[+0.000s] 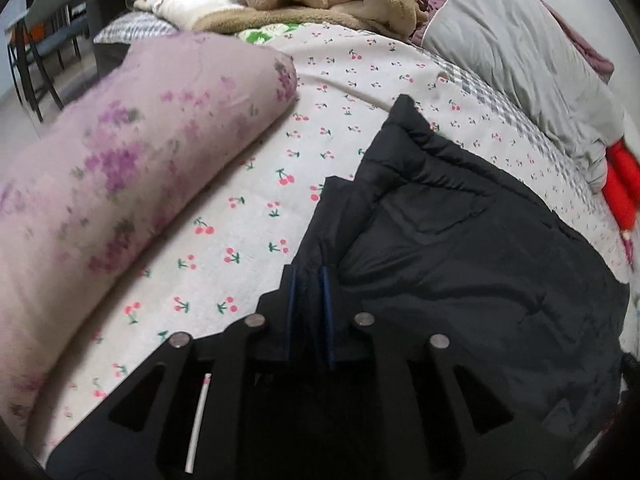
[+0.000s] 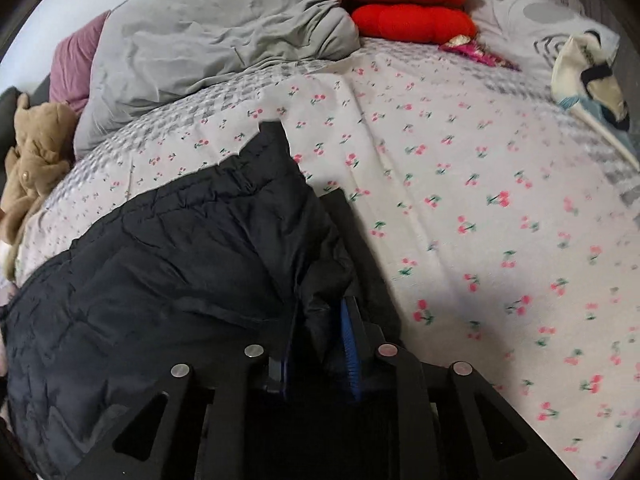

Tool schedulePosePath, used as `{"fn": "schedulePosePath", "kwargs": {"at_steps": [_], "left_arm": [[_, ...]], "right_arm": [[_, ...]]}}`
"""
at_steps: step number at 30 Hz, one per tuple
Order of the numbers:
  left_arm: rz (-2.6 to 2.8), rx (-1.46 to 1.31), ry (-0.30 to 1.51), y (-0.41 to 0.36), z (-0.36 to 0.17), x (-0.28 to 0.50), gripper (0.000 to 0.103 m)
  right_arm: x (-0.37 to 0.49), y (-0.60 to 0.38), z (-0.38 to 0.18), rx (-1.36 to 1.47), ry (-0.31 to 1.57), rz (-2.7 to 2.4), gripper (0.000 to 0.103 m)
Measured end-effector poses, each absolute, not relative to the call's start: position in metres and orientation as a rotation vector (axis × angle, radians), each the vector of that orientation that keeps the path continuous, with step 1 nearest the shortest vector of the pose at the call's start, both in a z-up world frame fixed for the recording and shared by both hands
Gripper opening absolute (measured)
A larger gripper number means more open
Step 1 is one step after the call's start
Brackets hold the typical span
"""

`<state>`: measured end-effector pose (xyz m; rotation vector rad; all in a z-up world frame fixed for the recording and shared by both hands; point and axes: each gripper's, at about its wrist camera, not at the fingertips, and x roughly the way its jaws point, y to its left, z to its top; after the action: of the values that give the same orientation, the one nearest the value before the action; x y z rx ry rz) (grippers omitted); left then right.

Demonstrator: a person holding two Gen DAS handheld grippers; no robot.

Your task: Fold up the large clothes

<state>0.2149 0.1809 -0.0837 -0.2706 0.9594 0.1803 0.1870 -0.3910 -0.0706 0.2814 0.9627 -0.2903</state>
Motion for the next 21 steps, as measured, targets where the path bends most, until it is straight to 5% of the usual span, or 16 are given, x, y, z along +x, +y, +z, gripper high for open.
{"fn": "schedulePosePath", "kwargs": {"at_steps": [1, 5, 6, 8, 11, 21], "left_arm": [[0.179, -0.27, 0.963, 0.182, -0.08, 0.213, 0.019], [0.155, -0.342, 0.975, 0.185, -0.061, 0.2, 0.081], [0.156, -0.376, 0.969, 0.187, -0.053, 0.192, 0.086], [0.15, -0.412, 0.985, 0.187, -0.045, 0.18, 0.087], [0.147, -0.456, 1.035, 0.186, -0.042, 0.158, 0.094], [0.137, -0.816, 1.153, 0.183, -0.076, 0.107, 0.095]], "right_arm": [[0.186, -0.391, -0.066, 0.278, 0.966, -0.294, 0.022], [0.176, -0.388, -0.044, 0.32, 0.967, -0.265, 0.031], [0.173, -0.387, -0.038, 0.339, 0.967, -0.245, 0.037], [0.168, -0.382, -0.03, 0.367, 0.97, -0.213, 0.077], [0.156, -0.369, -0.012, 0.375, 0.932, -0.155, 0.078], [0.134, -0.319, 0.013, 0.268, 0.906, -0.078, 0.078]]}}
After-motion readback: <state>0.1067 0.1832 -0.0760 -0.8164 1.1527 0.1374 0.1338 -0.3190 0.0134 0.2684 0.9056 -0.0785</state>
